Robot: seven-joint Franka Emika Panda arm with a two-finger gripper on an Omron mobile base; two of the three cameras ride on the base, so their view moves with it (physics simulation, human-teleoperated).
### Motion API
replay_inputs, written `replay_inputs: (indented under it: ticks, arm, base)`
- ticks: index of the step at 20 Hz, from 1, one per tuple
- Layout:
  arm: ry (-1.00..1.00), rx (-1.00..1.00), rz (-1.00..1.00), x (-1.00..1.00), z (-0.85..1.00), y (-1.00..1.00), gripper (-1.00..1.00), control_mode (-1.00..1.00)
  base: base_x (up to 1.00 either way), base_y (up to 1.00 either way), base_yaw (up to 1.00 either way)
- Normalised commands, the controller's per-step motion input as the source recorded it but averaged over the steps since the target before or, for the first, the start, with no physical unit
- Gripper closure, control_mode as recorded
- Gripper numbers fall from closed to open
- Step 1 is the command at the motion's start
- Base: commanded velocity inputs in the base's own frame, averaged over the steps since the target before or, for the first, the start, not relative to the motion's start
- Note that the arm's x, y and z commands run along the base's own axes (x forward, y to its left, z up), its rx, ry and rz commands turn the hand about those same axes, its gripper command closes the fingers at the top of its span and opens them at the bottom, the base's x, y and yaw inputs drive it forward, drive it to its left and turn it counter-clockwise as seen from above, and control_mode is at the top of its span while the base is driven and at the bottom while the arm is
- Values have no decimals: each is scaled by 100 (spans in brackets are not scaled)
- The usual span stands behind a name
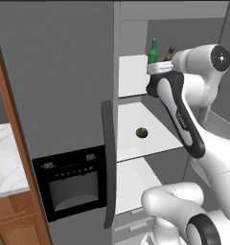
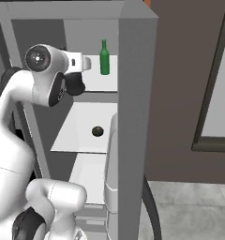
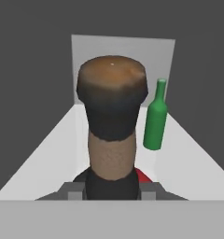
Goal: Place the beer and liquor on the top shelf of the fridge to keep them out of children's reach, and place the squash on lower shelves for easy access.
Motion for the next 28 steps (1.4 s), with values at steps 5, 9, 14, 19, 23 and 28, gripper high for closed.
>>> replay_inputs:
  ticks: [5,9,14,19,23,28]
  arm:
    - [0,0,0,49,-20,0,100,-100]
    - [0,0,0,49,-13,0,100,-100]
    - [0,0,0,51,-6,0,100,-100]
    - [0,0,0,48,0,0,100,-100]
    - [0,0,0,39,0,6,100,-100]
    - [0,0,0,41,-7,18,100,-100]
  base:
    - [0,0,0]
    - [0,0,0]
    - [0,0,0]
    - [0,0,0]
    - [0,0,0]
    - [0,0,0]
